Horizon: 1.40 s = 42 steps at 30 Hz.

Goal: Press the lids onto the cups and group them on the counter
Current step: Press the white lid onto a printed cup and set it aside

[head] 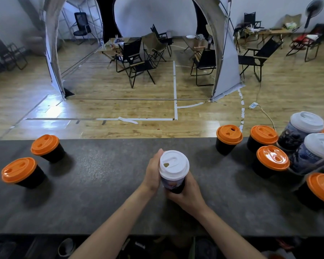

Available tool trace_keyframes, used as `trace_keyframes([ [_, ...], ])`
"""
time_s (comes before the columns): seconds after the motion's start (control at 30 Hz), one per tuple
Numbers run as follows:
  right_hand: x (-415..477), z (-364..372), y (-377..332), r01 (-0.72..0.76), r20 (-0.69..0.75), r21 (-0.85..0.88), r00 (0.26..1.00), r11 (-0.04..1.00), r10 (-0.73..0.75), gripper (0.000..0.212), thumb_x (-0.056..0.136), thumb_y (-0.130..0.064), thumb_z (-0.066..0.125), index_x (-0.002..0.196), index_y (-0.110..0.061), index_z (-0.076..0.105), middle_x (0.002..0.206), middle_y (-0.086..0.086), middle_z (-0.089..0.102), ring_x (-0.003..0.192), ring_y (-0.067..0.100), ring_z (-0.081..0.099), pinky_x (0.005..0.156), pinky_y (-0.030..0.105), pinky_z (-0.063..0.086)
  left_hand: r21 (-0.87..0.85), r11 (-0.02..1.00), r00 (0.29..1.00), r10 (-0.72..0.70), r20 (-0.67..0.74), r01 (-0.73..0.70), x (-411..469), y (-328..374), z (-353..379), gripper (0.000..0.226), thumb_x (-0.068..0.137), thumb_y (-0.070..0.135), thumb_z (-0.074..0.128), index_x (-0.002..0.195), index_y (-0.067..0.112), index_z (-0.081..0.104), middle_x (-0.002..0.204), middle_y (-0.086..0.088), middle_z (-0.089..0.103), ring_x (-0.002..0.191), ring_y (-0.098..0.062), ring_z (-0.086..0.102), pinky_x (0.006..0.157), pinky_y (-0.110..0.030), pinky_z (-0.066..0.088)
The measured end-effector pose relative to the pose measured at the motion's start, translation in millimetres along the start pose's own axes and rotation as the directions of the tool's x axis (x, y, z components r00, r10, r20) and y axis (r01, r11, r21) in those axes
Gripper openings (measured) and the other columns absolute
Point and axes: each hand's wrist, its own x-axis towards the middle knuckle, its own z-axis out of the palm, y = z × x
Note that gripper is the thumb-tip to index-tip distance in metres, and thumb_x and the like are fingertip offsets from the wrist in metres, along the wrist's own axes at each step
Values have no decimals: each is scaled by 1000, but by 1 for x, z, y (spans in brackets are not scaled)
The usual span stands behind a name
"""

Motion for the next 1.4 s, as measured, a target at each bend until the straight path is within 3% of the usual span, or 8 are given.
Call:
trace_keyframes([
  [0.13, 1, 4, 5, -47, -3, 12, 999, 999, 47, 87, 62, -38, 93, 138, -26, 53, 133, -14, 64, 124, 5, 62, 99, 38, 55, -51, 991, 985, 114, -132, -122, -9, -14, 9, 42, 99, 40, 43, 85, 18, 76, 87, 1, 76, 85, -10, 70, 80, -27, 54],
  [0.4, 0, 1, 6, -31, 23, -2, 999, 1000, 31, 73, 64, -28, 88, 131, -23, 59, 128, -16, 67, 119, 1, 62, 97, 36, 55, -18, 998, 998, -55, 13, 55, -4, 8, 3, 49, 108, 32, 37, 85, 7, 71, 79, -1, 74, 77, -10, 69, 73, -21, 53],
  [0.53, 0, 3, 0, -44, -1, 19, 999, 999, 44, 80, 59, -45, 92, 126, -35, 50, 126, -22, 62, 115, -5, 61, 90, 17, 51, 6, 997, 977, 81, -197, -81, -12, -3, 13, 48, 111, 21, 32, 82, 15, 70, 71, 12, 74, 71, 3, 67, 68, -14, 51],
  [0.63, 0, 0, 0, -38, -21, -3, 999, 999, 38, 72, 62, -36, 91, 119, -46, 49, 121, -28, 63, 112, -7, 62, 88, 13, 49, 34, 997, 985, 77, -154, -73, -8, 3, 10, 45, 110, 19, 34, 81, 13, 68, 71, 11, 72, 71, 1, 66, 68, -15, 50],
  [0.73, 0, -1, 3, -18, 11, 5, 1000, 1000, 18, 73, 64, -27, 85, 129, -39, 54, 126, -22, 66, 118, -1, 63, 93, 21, 53, 53, 998, 998, 38, -52, -35, -4, 14, 8, 44, 108, 21, 38, 78, 10, 68, 69, 8, 73, 67, 0, 67, 65, -15, 51],
  [0.97, 0, 2, 2, -29, 7, 70, 1000, 997, 28, 88, 62, -38, 96, 137, -21, 53, 132, -11, 65, 122, 7, 62, 97, 29, 53, 80, 988, 975, 141, -174, -129, -20, -2, 12, 45, 111, 16, 32, 85, 13, 69, 74, 13, 74, 73, 4, 67, 70, -13, 50],
  [1.13, -2, -2, 2, -13, 37, 35, 999, 999, 12, 76, 65, -26, 89, 134, -21, 58, 130, -14, 66, 121, 3, 62, 98, 24, 53, 134, 990, 999, 42, 31, -46, -7, 12, 1, 45, 110, 21, 34, 90, 8, 72, 81, 4, 76, 80, -4, 70, 75, -17, 53],
  [1.4, -1, 0, -5, -13, -2, 88, 1000, 996, 13, 86, 61, -39, 92, 137, -27, 55, 133, -16, 64, 124, 3, 61, 101, 28, 52, 116, 980, 981, 170, -92, -159, -12, -5, 10, 37, 91, 36, 43, 92, 16, 73, 88, 7, 77, 87, -5, 69, 78, -18, 51],
])
